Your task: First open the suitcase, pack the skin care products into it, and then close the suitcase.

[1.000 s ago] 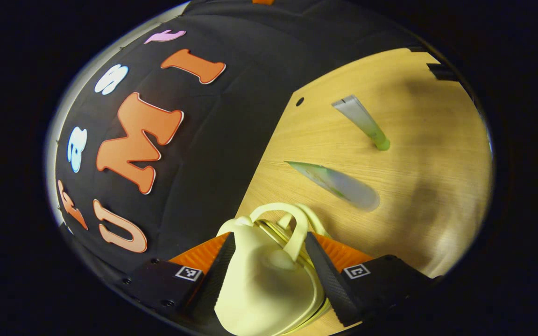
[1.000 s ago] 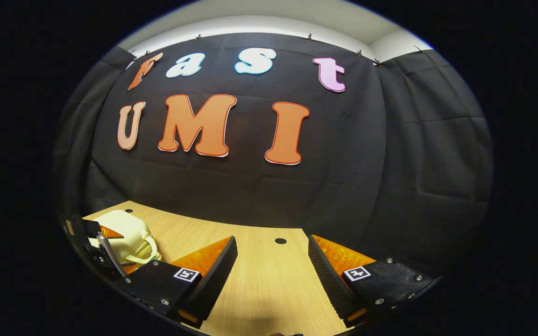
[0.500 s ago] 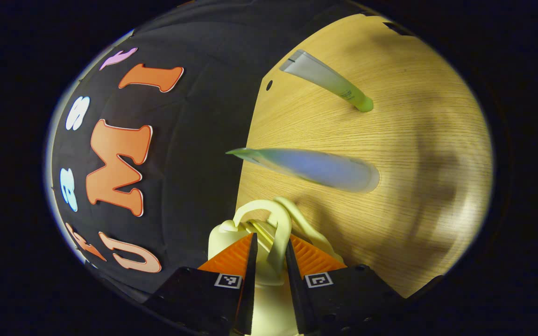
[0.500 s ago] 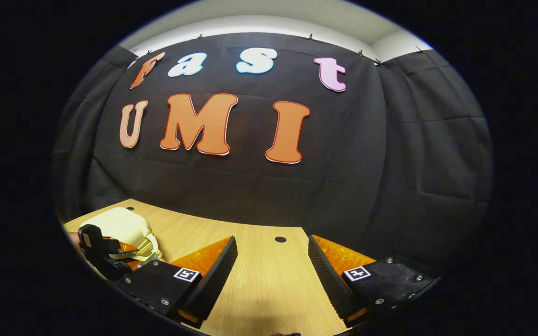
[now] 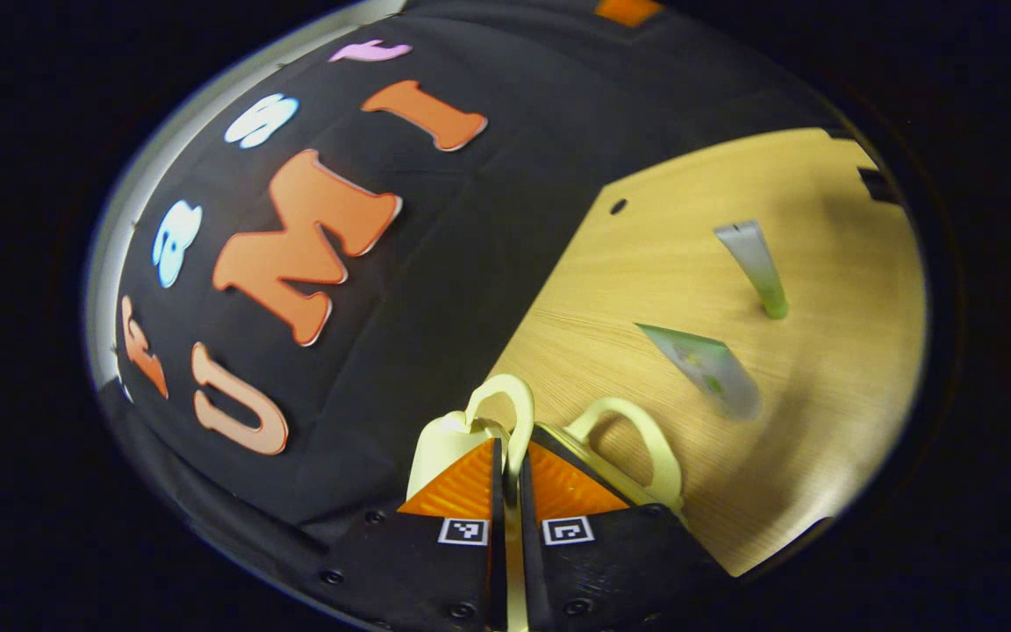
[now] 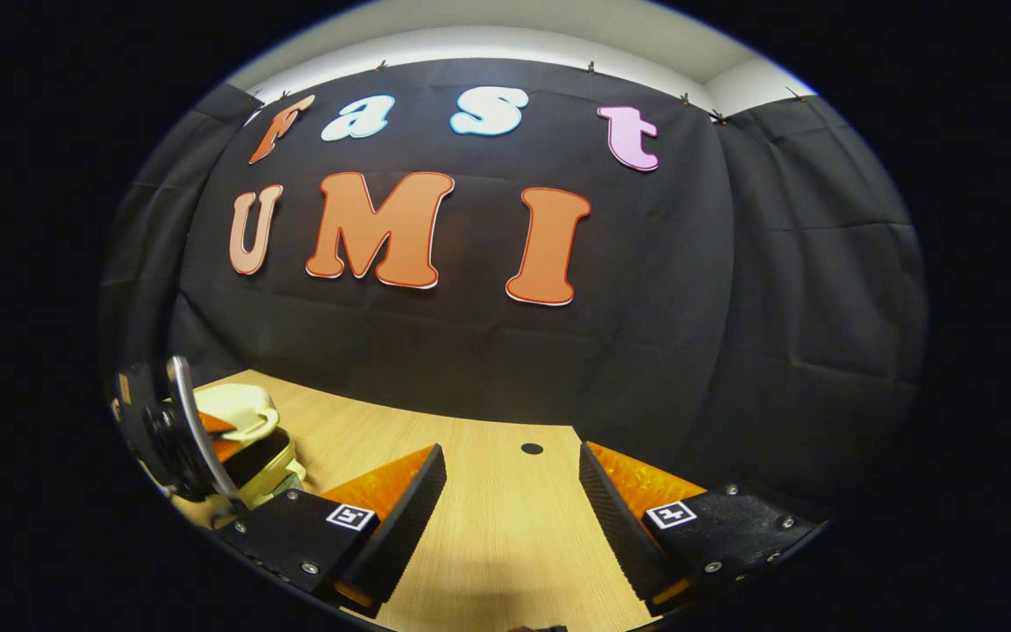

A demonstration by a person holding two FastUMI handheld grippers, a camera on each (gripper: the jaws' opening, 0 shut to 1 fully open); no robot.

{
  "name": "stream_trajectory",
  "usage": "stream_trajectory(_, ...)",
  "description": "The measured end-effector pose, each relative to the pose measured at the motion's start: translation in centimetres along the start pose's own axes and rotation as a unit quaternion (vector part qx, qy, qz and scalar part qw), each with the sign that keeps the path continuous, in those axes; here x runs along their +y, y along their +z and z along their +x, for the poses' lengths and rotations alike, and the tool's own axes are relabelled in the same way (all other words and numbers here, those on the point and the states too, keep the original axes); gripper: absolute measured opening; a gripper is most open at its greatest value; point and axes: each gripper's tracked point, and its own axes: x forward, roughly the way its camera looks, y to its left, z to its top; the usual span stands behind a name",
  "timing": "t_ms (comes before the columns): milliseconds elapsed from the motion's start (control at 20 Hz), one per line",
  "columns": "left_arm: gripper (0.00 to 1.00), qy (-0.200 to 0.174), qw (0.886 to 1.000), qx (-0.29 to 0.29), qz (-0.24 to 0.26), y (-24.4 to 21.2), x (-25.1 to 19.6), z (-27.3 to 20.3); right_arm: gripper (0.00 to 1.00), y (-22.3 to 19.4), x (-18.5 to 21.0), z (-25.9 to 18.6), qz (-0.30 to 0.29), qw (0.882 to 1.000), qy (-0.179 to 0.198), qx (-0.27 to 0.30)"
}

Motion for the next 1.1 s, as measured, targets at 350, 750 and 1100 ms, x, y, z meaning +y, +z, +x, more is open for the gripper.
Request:
stream_trajectory(350, 0.08, 0.071, 0.978, -0.008, -0.197, -1.8, 12.4, -1.8, 0.96, 0.9, 6.3, 1.0, -0.011, 0.999, 0.042, 0.004)
stream_trajectory(750, 0.11, 0.15, 0.948, 0.012, -0.282, -12.0, 24.0, -4.7, 0.97, 1.3, 13.7, 2.2, -0.003, 0.998, 0.069, 0.016)
stream_trajectory(1100, 0.13, 0.191, 0.936, 0.067, -0.288, -23.6, 30.0, -4.6, 0.97, 0.8, 18.7, 2.4, -0.006, 0.997, 0.066, 0.032)
